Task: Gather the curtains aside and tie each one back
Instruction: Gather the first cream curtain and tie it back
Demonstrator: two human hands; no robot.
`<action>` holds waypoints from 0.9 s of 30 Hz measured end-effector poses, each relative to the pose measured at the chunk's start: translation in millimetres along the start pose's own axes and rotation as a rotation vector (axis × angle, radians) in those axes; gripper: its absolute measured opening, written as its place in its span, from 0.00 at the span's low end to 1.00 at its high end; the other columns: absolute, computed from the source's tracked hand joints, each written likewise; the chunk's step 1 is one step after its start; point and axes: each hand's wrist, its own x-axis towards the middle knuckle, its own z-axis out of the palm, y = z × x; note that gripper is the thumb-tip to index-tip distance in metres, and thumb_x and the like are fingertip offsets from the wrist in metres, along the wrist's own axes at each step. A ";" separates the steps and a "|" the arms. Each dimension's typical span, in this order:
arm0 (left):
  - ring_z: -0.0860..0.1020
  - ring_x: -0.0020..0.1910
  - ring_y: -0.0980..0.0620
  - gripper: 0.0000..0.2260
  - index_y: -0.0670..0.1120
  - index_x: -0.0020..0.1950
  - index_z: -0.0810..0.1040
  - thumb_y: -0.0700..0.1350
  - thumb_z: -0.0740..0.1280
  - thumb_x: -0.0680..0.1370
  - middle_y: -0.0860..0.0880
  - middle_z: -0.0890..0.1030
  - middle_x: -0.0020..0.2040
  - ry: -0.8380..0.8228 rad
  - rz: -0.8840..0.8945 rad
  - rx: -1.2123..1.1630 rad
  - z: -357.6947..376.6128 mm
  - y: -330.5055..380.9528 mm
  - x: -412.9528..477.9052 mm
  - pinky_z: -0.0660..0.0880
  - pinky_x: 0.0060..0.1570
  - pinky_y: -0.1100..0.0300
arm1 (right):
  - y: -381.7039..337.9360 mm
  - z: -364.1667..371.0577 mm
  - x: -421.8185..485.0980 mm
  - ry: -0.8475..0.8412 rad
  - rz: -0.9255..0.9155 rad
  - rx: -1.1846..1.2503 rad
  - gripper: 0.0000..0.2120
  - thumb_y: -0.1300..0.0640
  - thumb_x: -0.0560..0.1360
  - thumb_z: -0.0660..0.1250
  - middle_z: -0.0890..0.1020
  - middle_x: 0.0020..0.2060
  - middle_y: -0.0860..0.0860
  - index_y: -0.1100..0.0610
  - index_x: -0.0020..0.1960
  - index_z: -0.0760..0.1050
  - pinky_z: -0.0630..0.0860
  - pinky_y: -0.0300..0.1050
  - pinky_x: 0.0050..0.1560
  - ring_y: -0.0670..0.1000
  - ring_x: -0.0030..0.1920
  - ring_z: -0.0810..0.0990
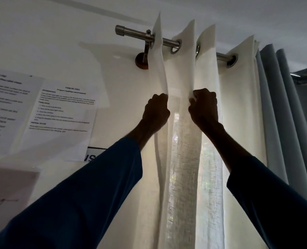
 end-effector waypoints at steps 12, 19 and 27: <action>0.77 0.56 0.38 0.01 0.40 0.47 0.76 0.37 0.65 0.77 0.44 0.76 0.46 -0.234 0.210 -0.251 0.7 50.9 37.3 0.67 0.43 0.55 | 19.7 -8.8 -22.0 0.105 0.093 -0.078 0.08 0.63 0.75 0.67 0.85 0.45 0.62 0.64 0.51 0.81 0.65 0.40 0.42 0.58 0.39 0.75; 0.77 0.44 0.46 0.09 0.34 0.53 0.77 0.33 0.67 0.73 0.42 0.78 0.45 -0.134 0.079 -0.392 -6.6 34.3 6.3 0.76 0.43 0.54 | 15.0 -11.6 -44.2 0.102 0.119 -0.161 0.08 0.60 0.77 0.69 0.85 0.45 0.62 0.65 0.51 0.81 0.68 0.40 0.44 0.61 0.42 0.79; 0.80 0.45 0.40 0.12 0.37 0.56 0.77 0.33 0.63 0.73 0.40 0.81 0.47 -0.152 -0.031 -0.400 -2.1 0.4 -103.0 0.70 0.38 0.59 | -1.0 -11.1 -143.5 0.068 0.121 -0.079 0.10 0.58 0.71 0.73 0.80 0.29 0.54 0.61 0.37 0.75 0.74 0.49 0.37 0.58 0.31 0.78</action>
